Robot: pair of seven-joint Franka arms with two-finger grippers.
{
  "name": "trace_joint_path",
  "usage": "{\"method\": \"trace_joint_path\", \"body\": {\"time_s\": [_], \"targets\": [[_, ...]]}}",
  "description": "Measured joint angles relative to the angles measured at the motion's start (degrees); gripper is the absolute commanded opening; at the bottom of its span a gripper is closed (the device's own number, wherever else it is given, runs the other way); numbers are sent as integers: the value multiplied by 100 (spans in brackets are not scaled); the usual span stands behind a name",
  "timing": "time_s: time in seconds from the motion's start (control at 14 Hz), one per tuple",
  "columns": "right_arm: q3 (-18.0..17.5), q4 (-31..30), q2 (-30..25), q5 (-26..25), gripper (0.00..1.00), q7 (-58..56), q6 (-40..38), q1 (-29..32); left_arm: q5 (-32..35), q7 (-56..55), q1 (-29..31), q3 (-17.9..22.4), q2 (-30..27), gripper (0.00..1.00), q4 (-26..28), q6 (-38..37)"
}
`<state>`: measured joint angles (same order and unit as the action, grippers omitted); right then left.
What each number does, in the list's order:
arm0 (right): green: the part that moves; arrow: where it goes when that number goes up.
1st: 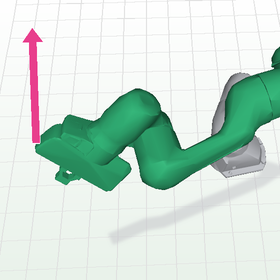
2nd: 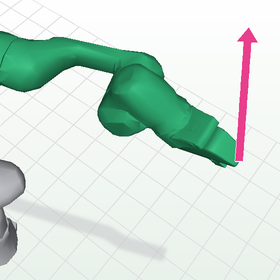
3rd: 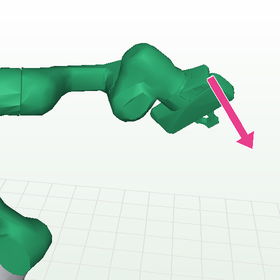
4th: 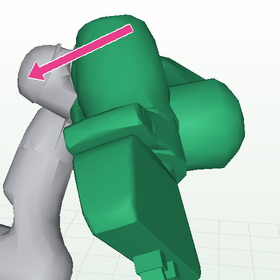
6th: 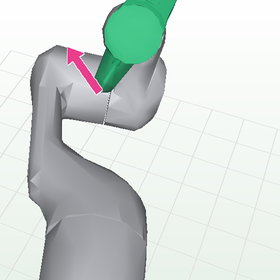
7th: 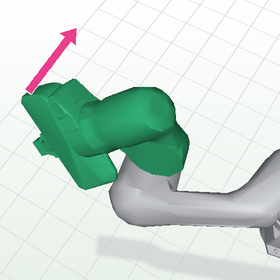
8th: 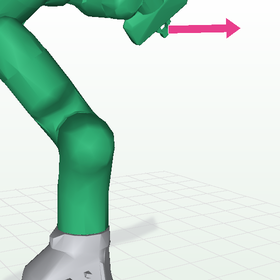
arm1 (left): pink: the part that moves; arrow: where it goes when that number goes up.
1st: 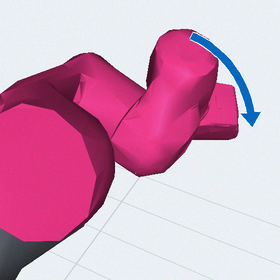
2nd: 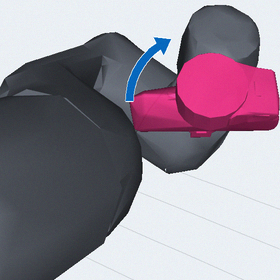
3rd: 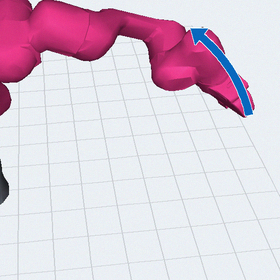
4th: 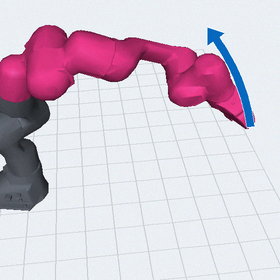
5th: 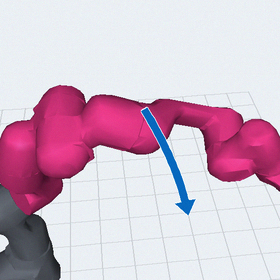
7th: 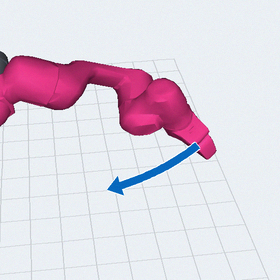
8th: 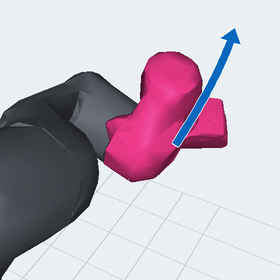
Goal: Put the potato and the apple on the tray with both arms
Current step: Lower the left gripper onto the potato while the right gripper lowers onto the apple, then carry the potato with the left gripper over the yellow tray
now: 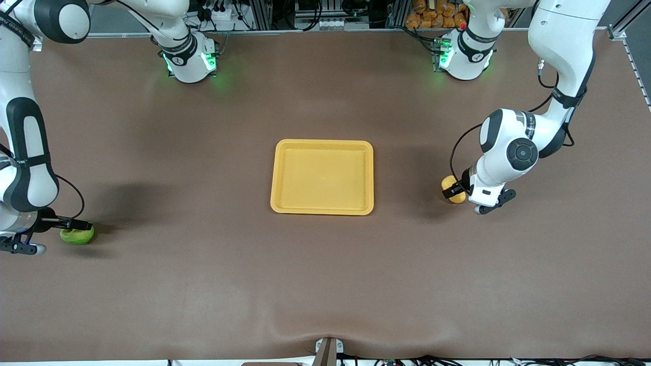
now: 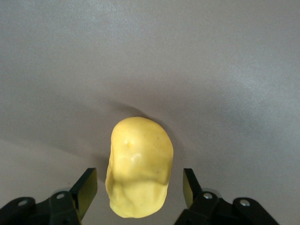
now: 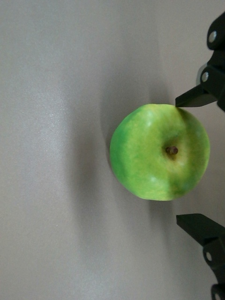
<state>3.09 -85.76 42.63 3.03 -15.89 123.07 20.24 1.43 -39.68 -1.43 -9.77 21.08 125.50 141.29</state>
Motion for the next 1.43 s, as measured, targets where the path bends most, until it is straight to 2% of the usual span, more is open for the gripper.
{"method": "trace_joint_path", "body": {"time_s": [0.21,0.57,0.64,0.86,1.0,1.07,1.36,1.43], "targets": [[2,0,23,8,100,-77,82,17,0,0,0,0,32,60,8,0],[-1,8,132,32,100,-301,234,129,0,0,0,0,33,21,2,13],[-13,8,147,34,94,-301,261,129,0,0,-1,0,33,17,0,14],[-38,9,176,36,69,-304,311,129,0,0,-11,-11,23,17,-42,16],[-36,35,179,45,35,-307,313,131,20,2,-20,-70,-23,16,-113,-33],[-36,39,187,53,33,-307,313,135,23,2,-23,-139,-53,16,-189,-150],[-33,45,188,169,34,-308,298,158,23,-1,-39,-562,-156,15,-660,-835],[-33,54,188,186,43,-308,253,158,23,-2,-42,-666,-162,11,-787,-989]]}}
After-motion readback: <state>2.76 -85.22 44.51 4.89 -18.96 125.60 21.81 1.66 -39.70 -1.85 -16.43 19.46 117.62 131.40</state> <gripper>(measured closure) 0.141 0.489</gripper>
